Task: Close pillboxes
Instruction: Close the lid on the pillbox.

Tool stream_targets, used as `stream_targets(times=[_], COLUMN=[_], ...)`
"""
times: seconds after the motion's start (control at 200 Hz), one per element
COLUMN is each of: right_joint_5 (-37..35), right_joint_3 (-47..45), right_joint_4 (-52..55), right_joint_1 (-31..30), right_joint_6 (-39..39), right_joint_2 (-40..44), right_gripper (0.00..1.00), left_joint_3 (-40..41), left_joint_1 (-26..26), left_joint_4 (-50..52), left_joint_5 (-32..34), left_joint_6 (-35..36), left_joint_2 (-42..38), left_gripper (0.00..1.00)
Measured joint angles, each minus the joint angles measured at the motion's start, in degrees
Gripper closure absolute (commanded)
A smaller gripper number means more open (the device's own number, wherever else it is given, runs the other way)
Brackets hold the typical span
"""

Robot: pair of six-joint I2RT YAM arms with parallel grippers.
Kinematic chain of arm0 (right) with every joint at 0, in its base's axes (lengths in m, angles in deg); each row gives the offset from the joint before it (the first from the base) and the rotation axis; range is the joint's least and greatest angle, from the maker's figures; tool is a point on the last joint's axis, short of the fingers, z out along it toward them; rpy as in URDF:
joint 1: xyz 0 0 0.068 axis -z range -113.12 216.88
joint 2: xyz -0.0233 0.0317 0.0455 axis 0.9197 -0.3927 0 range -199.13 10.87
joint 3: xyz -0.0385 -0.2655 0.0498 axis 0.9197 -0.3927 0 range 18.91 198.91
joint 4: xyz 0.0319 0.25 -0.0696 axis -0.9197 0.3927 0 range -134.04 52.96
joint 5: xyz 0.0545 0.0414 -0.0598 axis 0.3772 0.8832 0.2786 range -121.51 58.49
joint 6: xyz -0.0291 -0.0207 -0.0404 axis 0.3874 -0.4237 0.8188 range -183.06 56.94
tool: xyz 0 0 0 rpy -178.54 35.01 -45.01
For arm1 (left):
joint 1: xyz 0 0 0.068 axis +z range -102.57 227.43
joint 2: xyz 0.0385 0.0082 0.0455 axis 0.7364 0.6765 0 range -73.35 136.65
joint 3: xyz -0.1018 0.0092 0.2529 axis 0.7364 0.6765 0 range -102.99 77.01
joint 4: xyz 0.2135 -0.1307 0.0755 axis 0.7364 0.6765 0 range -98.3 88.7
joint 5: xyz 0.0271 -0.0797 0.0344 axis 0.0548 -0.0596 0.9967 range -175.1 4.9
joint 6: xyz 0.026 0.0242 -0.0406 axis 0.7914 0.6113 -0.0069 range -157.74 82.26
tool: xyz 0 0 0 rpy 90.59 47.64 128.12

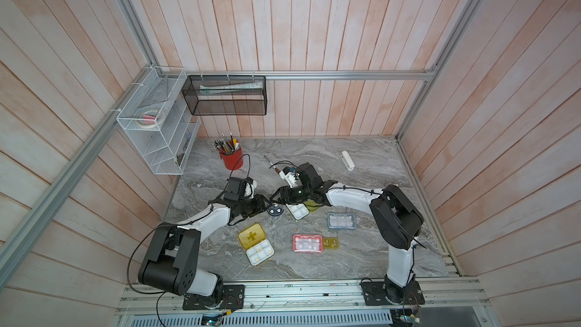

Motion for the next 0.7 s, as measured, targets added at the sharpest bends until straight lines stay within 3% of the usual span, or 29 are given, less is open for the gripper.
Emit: stream_targets(times=[0.7], right_joint_5=[0.8], right_joint_3=[-0.5], right_joint_4=[-2.2], right_joint_1=[0.0], right_joint_6=[-1.1], right_joint_2=[-3.1], right_gripper=[0.42], left_joint_3=[0.0], left_joint_1=[4.0], left_joint_4=[5.8], left_joint_5=[2.2], left_joint_6=[1.4], left_joint_2=[-6.4], left_gripper=[0.54])
